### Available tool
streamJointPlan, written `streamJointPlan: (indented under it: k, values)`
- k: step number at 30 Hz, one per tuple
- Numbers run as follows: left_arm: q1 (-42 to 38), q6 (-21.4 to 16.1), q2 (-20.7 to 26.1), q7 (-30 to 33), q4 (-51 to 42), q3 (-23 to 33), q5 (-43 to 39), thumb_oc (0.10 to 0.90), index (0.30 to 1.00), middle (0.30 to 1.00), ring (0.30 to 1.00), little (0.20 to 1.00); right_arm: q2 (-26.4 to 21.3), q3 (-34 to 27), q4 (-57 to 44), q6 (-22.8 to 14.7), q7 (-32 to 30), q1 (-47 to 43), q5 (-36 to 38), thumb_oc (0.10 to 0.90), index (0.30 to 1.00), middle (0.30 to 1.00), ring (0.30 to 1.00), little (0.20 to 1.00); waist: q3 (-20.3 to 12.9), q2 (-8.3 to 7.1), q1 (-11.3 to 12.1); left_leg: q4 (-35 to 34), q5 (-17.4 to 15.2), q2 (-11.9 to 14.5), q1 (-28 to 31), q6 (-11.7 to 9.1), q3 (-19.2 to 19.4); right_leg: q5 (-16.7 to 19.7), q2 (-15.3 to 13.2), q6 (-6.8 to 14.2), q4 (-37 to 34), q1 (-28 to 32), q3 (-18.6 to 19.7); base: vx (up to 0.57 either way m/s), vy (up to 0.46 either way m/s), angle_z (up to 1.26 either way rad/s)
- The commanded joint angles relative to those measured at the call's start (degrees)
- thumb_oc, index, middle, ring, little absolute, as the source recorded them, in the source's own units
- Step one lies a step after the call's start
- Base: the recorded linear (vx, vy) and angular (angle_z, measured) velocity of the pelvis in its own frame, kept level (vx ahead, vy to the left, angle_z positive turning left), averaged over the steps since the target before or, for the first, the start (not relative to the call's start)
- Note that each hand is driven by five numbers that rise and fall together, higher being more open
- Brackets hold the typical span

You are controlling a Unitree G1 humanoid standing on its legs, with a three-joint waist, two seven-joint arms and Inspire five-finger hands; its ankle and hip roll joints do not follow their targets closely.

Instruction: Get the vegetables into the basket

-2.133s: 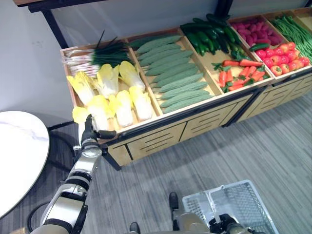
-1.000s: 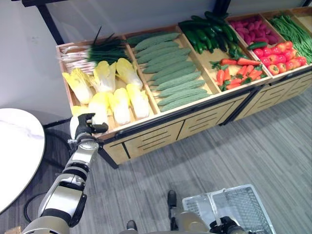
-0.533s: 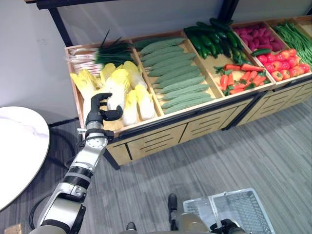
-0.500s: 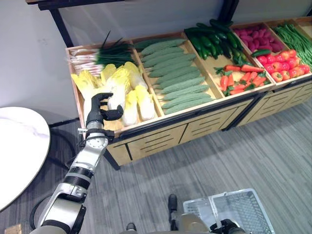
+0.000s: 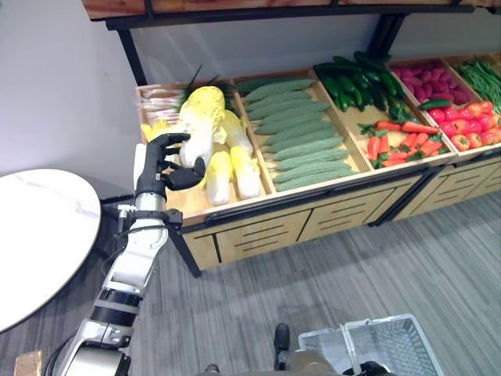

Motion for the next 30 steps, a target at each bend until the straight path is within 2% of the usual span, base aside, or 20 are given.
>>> streamJointPlan:
  k: [1,8,19,27,30]
  values:
    - [-5.3,-8.0,3.6,-0.7,-6.3,3.2,0.4,0.400,0.300,0.300,0.300,0.300,-2.5,-0.3,2.7,-0.4,-0.1,-2.1,0.6,0.400,0.300,0.300,0.300,0.300,-3.3,-2.34,-0.1,0.0,0.4,-0.8,-3.6,-2.0,-0.1,-13.0,-2.9,5.9,0.2,10.4,1.2,0.00,0.000,0.00]
    - [0.0,-8.8,3.3,-3.7,-13.4,5.1,-2.0,0.400,0.300,0.300,0.300,0.300,-5.7,-2.4,1.9,-0.8,0.1,-2.7,0.8,0.400,0.300,0.300,0.300,0.300,-4.0,-2.72,0.6,0.0,0.3,-0.9,-3.3,-1.8,-0.4,-13.1,-2.9,5.8,0.2,11.0,0.7,-0.01,0.004,0.06]
    - [2.1,-8.1,3.0,-5.1,-14.8,6.0,-2.2,0.400,0.300,0.300,0.300,0.300,-6.1,-1.4,1.9,-0.5,0.9,-3.1,-2.1,0.400,0.300,0.300,0.300,0.300,-4.3,-3.02,0.5,0.0,-0.3,-1.2,-2.2,-1.3,-0.2,-13.2,-3.2,5.7,0.2,12.0,0.9,0.00,0.004,0.02]
    - [1.3,-7.6,2.9,-5.7,-14.5,5.1,-2.4,0.400,0.300,0.300,0.300,0.300,-6.8,-3.4,1.8,-0.5,0.5,-2.1,-1.4,0.400,0.300,0.300,0.300,0.300,-4.4,-2.72,-0.8,0.0,-1.1,-1.8,-0.8,-0.5,1.0,-13.3,-3.8,6.1,0.6,12.3,2.4,0.02,0.038,-0.08]
    - [-0.4,-7.5,2.9,-6.3,-14.0,3.4,-2.6,0.400,0.300,0.300,0.300,0.300,-7.4,-5.0,2.1,-0.4,0.3,-1.1,-0.7,0.400,0.300,0.300,0.300,0.300,-4.0,-2.65,-2.2,0.3,-1.3,-2.2,-0.5,0.2,2.0,-12.9,-4.2,6.4,1.0,11.7,4.1,0.00,0.048,-0.20]
